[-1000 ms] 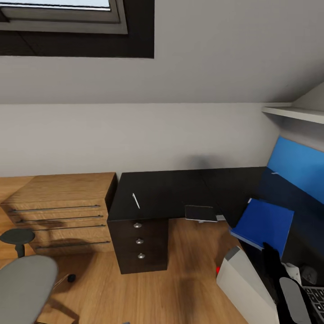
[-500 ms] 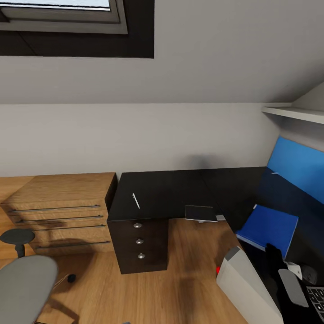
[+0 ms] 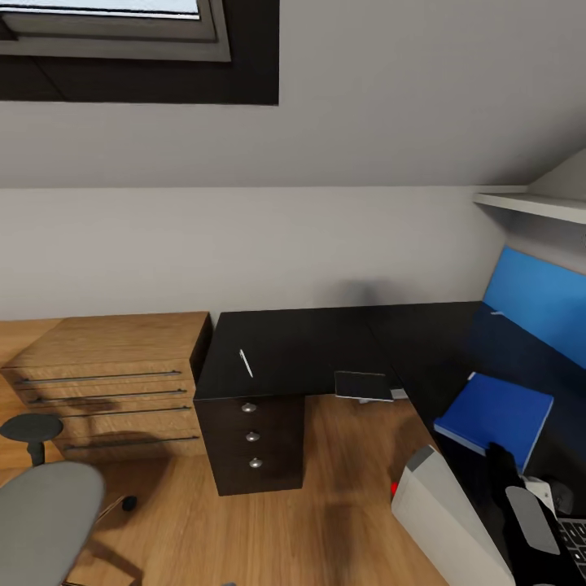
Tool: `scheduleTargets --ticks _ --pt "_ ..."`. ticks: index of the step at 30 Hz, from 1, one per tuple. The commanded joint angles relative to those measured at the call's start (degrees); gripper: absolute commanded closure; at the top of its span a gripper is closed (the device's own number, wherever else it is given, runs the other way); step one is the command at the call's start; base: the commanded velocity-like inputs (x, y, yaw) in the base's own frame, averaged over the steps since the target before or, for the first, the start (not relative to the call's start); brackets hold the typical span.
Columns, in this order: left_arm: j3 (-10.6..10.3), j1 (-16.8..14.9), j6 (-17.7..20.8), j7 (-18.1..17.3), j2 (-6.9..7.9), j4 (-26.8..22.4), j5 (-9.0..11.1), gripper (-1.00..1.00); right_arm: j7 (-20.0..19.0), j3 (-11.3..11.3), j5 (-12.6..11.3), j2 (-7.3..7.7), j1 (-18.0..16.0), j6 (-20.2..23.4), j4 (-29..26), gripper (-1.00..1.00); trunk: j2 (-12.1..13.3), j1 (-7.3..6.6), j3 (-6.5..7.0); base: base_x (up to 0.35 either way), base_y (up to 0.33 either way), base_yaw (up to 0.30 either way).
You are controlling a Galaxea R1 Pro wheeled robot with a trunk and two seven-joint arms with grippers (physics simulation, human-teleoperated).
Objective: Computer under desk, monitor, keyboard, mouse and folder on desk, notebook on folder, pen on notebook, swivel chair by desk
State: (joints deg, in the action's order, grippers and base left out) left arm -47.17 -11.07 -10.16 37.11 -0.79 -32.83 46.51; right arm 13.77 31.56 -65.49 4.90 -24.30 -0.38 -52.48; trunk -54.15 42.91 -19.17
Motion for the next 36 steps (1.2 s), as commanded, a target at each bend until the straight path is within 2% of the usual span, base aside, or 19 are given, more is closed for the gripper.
scheduleTargets --ticks 1,9,17,19,22,25,29,36 --pt "-0.5 -0.1 -0.4 0.3 0.05 0.0 0.6 -1.00 0.2 0.0 -0.5 -0.07 0.0 -0.2 -0.1 1.00 -0.1 0.01 -0.07 0.000 0.000 -0.114" --pt "-0.5 -0.1 -0.4 0.3 0.07 0.0 0.6 -1.00 0.2 -0.2 -0.6 -0.23 0.0 -1.5 -0.2 1.00 -0.1 0.01 -0.07 0.000 0.000 -0.205" --pt "-0.5 -0.1 -0.4 0.3 0.09 0.0 0.6 -1.00 0.0 -0.4 -0.4 -0.89 0.0 -1.3 -0.3 1.00 -0.1 0.01 -0.07 0.000 0.000 -0.031" --pt "-0.5 -0.1 -0.4 0.3 0.07 0.0 0.6 -1.00 0.0 -0.7 -0.4 -0.92 0.0 -1.2 -0.4 1.00 -0.1 0.01 -0.07 0.016 0.000 -0.002" --pt "-0.4 -0.1 -0.4 0.3 0.08 0.0 0.6 -1.00 0.1 -2.6 -0.3 -0.88 0.0 -1.1 -0.4 1.00 -0.1 0.01 -0.07 0.172 0.024 -0.001" --pt "-0.4 -0.1 -0.4 0.3 0.06 0.0 0.6 -1.00 0.3 -4.2 -0.4 -0.70 0.0 -1.0 -0.3 1.00 -0.1 0.01 -0.07 0.154 0.013 0.000" --pt "-0.5 -0.1 -0.4 0.3 0.05 0.0 0.6 -1.00 1.0 -4.3 -0.4 -0.36 0.0 -0.9 -0.1 1.00 -0.1 0.01 -0.07 0.028 0.002 0.000" --pt "-0.5 -0.1 -0.4 0.3 0.04 0.0 0.6 -1.00 4.7 -4.2 -0.6 1.00 0.0 -0.9 0.1 1.00 -0.1 0.01 -0.07 0.002 0.000 0.000"
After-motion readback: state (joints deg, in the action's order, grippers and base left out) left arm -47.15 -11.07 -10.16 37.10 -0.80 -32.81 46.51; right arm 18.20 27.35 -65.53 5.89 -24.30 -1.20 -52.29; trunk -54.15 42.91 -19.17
